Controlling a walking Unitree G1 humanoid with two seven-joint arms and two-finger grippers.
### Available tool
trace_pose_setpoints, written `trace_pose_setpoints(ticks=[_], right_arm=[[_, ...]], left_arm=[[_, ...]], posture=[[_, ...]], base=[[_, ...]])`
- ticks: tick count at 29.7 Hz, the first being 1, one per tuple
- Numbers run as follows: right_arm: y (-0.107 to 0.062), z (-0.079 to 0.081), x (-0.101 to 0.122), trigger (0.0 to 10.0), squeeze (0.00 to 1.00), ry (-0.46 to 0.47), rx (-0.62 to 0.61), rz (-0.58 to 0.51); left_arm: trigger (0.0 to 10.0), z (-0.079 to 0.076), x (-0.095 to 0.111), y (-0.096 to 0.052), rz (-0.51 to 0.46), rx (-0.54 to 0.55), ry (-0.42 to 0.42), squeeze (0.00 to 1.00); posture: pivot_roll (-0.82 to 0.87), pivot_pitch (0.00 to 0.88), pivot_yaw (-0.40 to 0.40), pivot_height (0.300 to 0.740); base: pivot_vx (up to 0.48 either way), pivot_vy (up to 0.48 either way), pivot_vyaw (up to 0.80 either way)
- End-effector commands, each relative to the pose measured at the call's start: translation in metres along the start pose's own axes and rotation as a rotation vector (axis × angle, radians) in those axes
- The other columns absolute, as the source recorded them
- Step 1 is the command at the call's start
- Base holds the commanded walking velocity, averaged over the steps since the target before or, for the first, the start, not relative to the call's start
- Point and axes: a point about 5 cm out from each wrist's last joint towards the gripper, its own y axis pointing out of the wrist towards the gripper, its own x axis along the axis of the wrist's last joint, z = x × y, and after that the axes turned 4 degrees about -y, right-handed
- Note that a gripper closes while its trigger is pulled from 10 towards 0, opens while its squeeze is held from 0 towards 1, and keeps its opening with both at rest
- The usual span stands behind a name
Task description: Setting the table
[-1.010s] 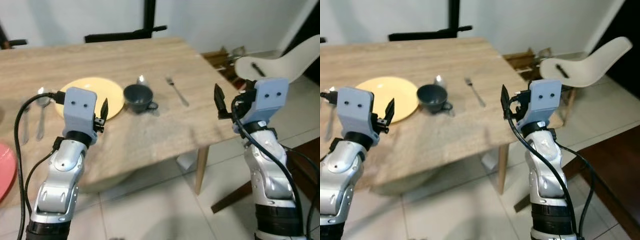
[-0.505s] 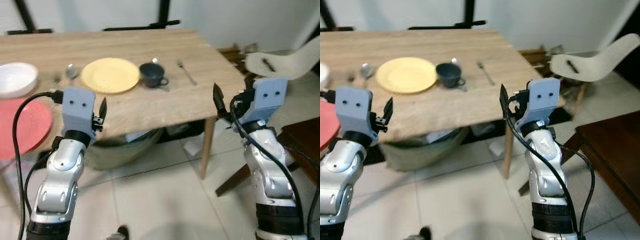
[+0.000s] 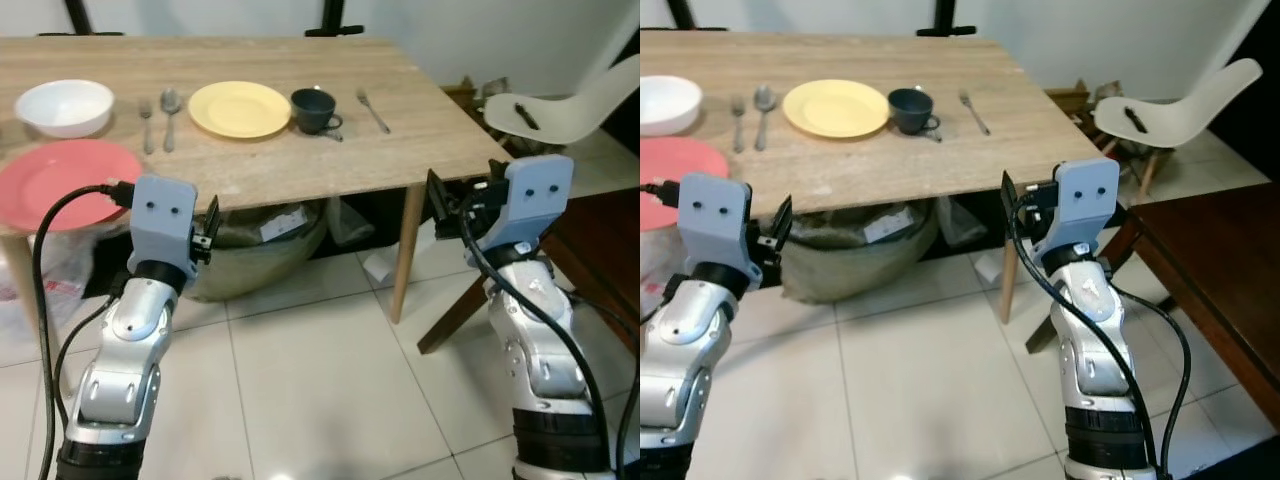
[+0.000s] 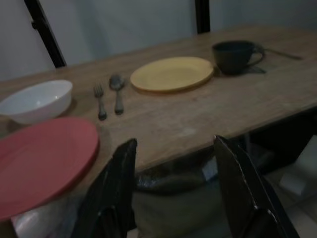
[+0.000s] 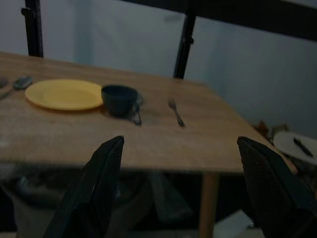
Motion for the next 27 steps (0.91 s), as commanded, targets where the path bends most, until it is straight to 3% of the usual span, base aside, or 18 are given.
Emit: trace_pose_setpoints(ticks=[1,27], right_arm=[[-0.0018,-0.0045,-0.0009,10.0,0.0,0.006,-0.018,0.001],[-0.0038,-0.0054,-0.0023,10.0,0.0,0.006,-0.027,0.004]], left_arm=[[10.0,-0.0049,-0.0016,0.0007,0.002,-0.022,-0.002,0.15],[10.0,-0.0066,-0.0022,0.0017,0.002,-0.029,-0.006,0.15]], posture=[[-0.11,0.0,-0.024,0.74],[-0.12,0.0,-0.016,0.74]], base=[[-0.345,0.0,0.0],[-0.347,0.0,0.0]])
